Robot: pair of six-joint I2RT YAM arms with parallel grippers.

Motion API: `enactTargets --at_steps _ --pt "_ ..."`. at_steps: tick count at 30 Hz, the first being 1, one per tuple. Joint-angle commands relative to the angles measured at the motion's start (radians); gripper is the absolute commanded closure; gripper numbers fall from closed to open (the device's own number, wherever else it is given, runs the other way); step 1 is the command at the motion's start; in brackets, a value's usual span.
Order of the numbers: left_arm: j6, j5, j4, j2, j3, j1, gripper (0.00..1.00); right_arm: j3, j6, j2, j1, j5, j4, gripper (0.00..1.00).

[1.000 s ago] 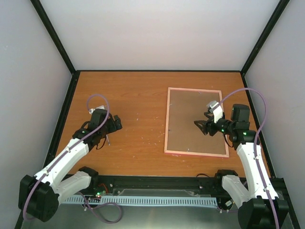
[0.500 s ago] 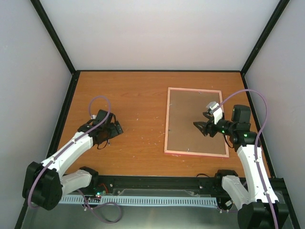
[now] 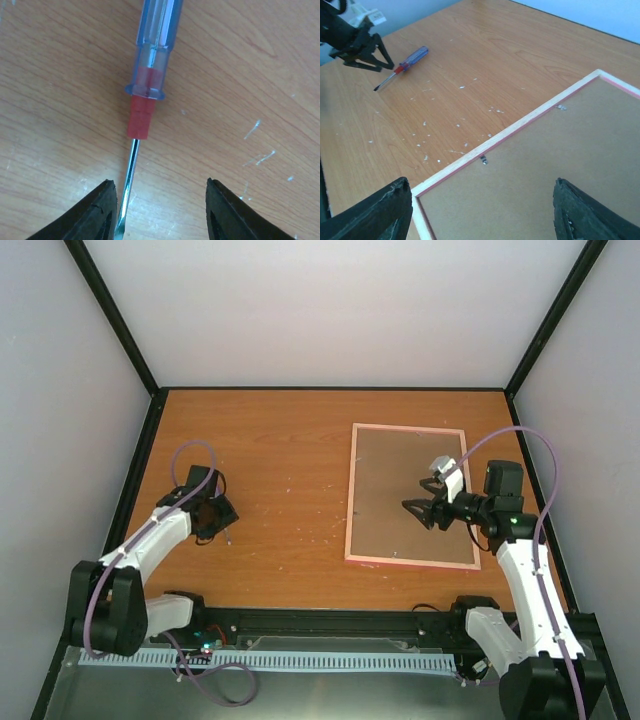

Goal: Take the photo out of the frame

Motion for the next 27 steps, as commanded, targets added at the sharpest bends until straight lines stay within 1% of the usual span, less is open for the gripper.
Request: enactTargets --at_steps 1,3,5,7,10,13,16,17,18,19,21,25,27 --pt "0.047 0.068 0.036 0.08 0.008 0.028 0.52 0.012 -0.014 0.037 0.003 -0.103 -0.034 0.25" --pt "0.06 0.088 0.033 0.114 0.013 0.028 0.51 0.019 -0.005 0.074 0.003 -0.132 -0.04 0.25" --pt "0.071 0.076 0.036 0.132 0.01 0.029 0.52 0.022 0.006 0.108 0.004 -0.138 -0.038 0.26" --pt "0.075 0.073 0.063 0.135 0.005 0.029 0.56 0.017 0.012 0.12 0.003 -0.14 -0.025 0.26" --pt "0.066 0.019 0.059 0.135 0.016 0.029 0.57 0.008 0.031 0.103 0.005 -0.132 0.01 0.26" --pt "0.061 0.011 0.087 0.119 -0.003 0.028 0.57 0.004 0.032 0.078 0.005 -0.116 0.014 0.26" --pt "0.049 -0.004 0.102 0.137 -0.007 0.028 0.57 -0.005 0.025 0.05 0.005 -0.097 0.014 0.26" --pt "0.046 -0.01 0.11 0.147 -0.008 0.028 0.59 -0.008 0.024 0.041 0.005 -0.091 0.016 0.26" --pt "0.041 -0.017 0.118 0.152 -0.01 0.028 0.65 -0.01 0.024 0.033 0.005 -0.088 0.017 0.26" --pt "0.039 -0.024 0.121 0.152 -0.013 0.028 0.67 -0.013 0.024 0.027 0.005 -0.09 0.02 0.25" --pt "0.033 -0.038 0.122 0.146 -0.016 0.027 0.69 -0.018 0.027 0.025 0.005 -0.097 0.028 0.25" --pt "0.036 -0.043 0.133 0.108 -0.041 0.027 0.77 -0.004 0.018 0.048 0.005 -0.103 0.012 0.25" --pt "0.035 -0.035 0.138 0.099 -0.049 0.023 0.78 0.002 0.01 0.054 0.005 -0.103 0.001 0.26"
